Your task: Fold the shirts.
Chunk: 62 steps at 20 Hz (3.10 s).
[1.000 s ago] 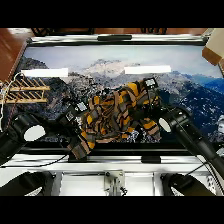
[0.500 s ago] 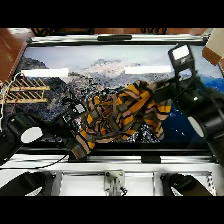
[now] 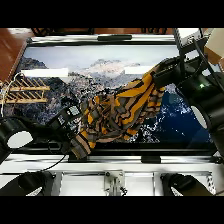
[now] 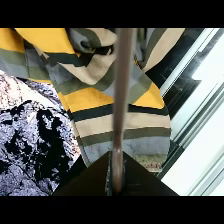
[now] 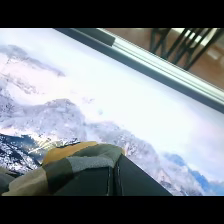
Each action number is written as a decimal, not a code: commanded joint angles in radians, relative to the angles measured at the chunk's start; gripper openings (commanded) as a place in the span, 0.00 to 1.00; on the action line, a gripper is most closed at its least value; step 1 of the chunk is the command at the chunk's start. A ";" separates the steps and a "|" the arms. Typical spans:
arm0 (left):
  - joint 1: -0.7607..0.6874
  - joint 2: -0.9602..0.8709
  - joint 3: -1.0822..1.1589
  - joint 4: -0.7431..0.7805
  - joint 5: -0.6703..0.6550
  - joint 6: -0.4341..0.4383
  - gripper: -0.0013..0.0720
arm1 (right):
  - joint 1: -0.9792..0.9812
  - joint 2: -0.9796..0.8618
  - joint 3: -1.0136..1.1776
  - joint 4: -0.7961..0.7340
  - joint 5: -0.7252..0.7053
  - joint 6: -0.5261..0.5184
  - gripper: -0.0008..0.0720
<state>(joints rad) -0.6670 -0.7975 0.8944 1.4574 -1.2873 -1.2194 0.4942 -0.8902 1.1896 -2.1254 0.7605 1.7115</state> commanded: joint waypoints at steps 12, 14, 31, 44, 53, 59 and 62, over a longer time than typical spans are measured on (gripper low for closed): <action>0.000 0.002 0.000 -0.018 0.018 0.002 0.08 | -0.206 -0.031 0.071 0.244 0.251 0.222 0.78; 0.000 0.002 0.000 -0.018 0.018 0.002 0.08 | -0.363 -0.031 0.085 0.463 0.320 0.090 0.78; 0.000 -0.002 0.000 -0.006 -0.083 0.075 0.08 | -0.182 -0.072 0.051 0.816 0.606 -1.001 0.60; 0.000 -0.002 0.000 0.021 -0.085 0.127 0.08 | -0.160 -0.066 0.017 0.768 0.335 -1.297 0.63; 0.000 -0.002 0.000 0.070 -0.083 0.179 0.08 | -0.160 -0.192 0.017 0.843 0.476 -1.359 0.63; 0.000 -0.027 0.000 0.146 0.102 0.180 0.08 | -0.160 -0.212 0.017 0.853 0.573 -1.373 0.25; 0.000 -0.079 0.000 0.148 0.126 0.214 0.09 | -0.160 -0.211 0.018 0.859 0.601 -1.363 0.09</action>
<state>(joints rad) -0.6662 -0.8413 0.8940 1.6016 -1.2278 -1.0302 0.3325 -1.0985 1.2068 -1.2903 1.3281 0.3355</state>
